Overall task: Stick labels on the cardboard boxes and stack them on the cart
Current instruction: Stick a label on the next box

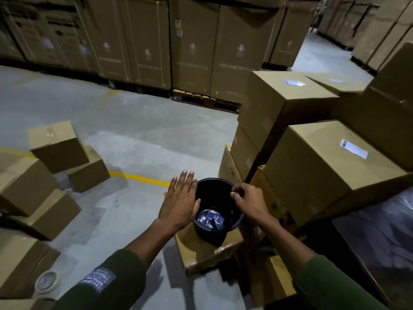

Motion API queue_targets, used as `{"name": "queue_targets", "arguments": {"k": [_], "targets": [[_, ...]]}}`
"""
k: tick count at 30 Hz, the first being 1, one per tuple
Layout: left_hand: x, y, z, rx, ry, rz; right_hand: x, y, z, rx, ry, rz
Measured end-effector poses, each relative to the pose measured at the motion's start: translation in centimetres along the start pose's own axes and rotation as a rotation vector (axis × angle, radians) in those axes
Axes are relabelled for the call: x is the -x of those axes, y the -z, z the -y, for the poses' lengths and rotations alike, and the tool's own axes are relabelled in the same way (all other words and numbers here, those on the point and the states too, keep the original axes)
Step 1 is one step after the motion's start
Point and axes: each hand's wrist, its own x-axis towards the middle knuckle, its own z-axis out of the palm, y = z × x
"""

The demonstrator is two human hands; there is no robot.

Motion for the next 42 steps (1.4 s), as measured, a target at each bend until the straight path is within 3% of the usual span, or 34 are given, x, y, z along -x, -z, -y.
{"name": "queue_targets", "arguments": {"k": [9, 20, 29, 37, 42], "targets": [[-1.3, 0.7, -8.3, 0.023, -0.282, -0.069, 7.9, 5.0, -4.3, 0.019, -0.034, -0.059], [2.7, 7.3, -24.2, 0.078, -0.764, -0.102, 26.7, 14.6, -9.2, 0.119, -0.23, -0.659], [5.6, 11.8, -36.2, 0.157, -0.993, -0.164, 36.9, 21.7, -11.5, 0.211, -0.393, -0.944], [1.8, 9.9, -47.0, 0.171, -1.118, -0.047, 40.0, 27.0, -18.2, 0.311, -0.525, -0.97], [-2.4, 8.1, -53.0, 0.225, -1.147, 0.02, 40.0, 30.2, -23.6, 0.483, -0.741, -0.692]]}}
